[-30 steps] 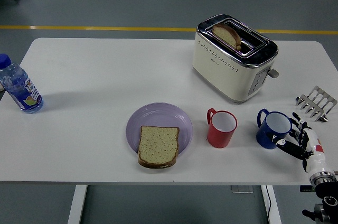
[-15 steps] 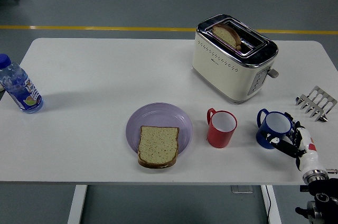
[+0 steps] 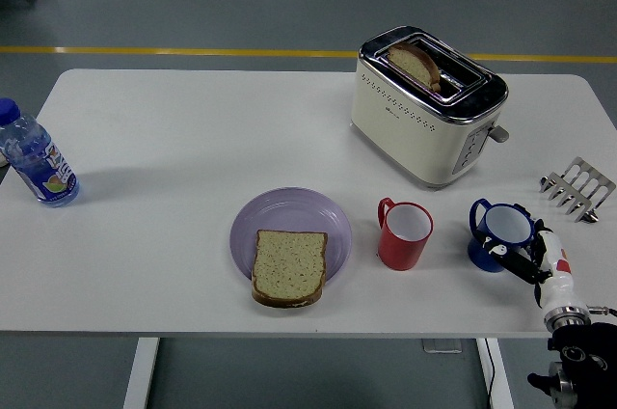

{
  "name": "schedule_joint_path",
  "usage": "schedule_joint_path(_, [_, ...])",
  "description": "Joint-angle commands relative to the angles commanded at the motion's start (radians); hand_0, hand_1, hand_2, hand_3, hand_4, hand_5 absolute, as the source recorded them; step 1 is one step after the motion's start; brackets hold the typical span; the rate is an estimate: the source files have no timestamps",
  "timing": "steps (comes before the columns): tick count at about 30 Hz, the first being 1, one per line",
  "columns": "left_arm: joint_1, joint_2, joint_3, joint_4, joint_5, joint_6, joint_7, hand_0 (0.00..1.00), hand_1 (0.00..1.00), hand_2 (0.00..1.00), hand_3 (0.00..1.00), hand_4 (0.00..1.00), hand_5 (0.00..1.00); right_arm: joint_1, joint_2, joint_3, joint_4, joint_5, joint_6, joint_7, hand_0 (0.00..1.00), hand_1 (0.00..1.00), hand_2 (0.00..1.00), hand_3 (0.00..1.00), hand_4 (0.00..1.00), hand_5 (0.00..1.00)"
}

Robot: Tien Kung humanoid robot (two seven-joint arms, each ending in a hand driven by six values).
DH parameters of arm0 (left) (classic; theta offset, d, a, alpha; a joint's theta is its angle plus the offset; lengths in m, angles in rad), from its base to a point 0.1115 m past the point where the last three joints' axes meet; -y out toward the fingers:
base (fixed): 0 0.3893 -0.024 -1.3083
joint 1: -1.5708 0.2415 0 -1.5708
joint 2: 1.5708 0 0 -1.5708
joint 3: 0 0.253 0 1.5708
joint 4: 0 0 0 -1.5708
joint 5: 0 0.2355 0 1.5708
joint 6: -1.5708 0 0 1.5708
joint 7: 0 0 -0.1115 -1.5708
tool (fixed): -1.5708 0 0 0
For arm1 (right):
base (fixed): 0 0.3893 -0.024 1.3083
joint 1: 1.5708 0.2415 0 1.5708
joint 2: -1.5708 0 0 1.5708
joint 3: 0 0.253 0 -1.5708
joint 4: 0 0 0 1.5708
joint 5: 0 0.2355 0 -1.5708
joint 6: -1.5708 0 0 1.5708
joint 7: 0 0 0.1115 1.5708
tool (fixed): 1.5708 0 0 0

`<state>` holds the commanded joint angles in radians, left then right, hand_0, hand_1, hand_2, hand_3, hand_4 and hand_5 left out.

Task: Pick up the cup,pour liquid into bread,place the cup on the desk

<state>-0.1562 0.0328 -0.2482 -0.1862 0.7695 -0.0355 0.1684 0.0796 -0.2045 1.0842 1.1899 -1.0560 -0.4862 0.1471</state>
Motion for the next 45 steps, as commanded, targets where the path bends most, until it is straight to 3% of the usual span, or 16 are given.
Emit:
schedule_joint_path(33, [0.001,0.0,0.008,0.001,-0.001,0.002,0.0,0.67,0.74,0.742,0.64,0.405,0.998,0.041,-0.01,-0.089,-0.083,0.074,-0.033,0.032,0.908,0.816,0.91,0.902,0.998,0.366])
schedule_joint_path(39, [0.002,-0.001,0.011,0.001,0.0,0.002,-0.001,0.67,0.74,0.742,0.64,0.404,0.998,0.048,-0.013,-0.106,-0.092,0.098,-0.059,0.061,0.907,0.813,0.91,0.902,0.998,0.355])
schedule_joint_path(40, [0.002,-0.001,0.011,0.001,-0.001,0.002,-0.001,0.672,0.74,0.741,0.64,0.406,0.998,0.048,-0.014,-0.107,-0.093,0.1,-0.061,0.064,0.879,0.771,0.865,0.891,0.998,0.247])
schedule_joint_path(45, [0.004,-0.002,0.011,0.001,-0.001,0.002,-0.001,0.672,0.74,0.741,0.64,0.406,0.998,0.051,-0.014,-0.111,-0.099,0.111,-0.08,0.076,0.879,0.771,0.865,0.891,0.998,0.247])
